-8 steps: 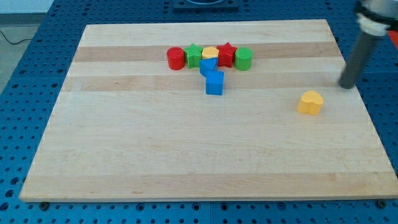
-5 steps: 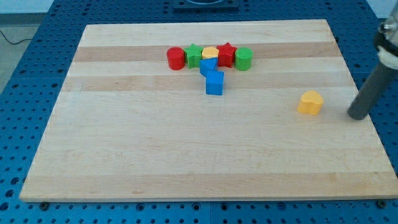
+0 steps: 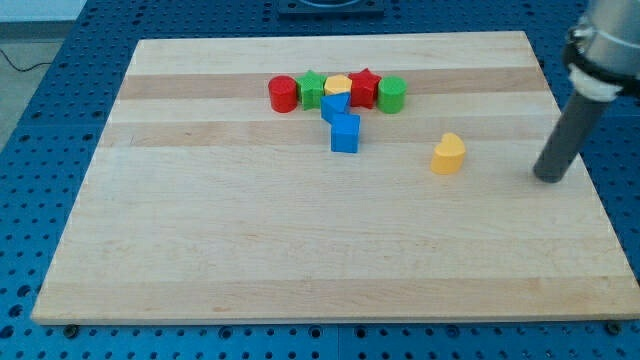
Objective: Move the yellow heart to the bottom of the blue cube
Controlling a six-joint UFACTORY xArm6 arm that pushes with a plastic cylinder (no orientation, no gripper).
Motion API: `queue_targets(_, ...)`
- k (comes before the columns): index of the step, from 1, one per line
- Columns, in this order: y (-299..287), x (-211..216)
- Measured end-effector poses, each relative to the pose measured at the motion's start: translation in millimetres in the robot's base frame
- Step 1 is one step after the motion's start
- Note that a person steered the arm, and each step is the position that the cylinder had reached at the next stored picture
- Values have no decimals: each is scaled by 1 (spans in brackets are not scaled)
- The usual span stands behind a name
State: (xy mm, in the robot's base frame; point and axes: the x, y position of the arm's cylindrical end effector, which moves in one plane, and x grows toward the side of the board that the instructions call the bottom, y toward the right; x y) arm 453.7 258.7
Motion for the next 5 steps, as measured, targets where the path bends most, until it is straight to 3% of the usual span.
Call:
queue_targets(1,-14,-22)
queue_targets(4,-166,10)
queue_targets(5,-157,17)
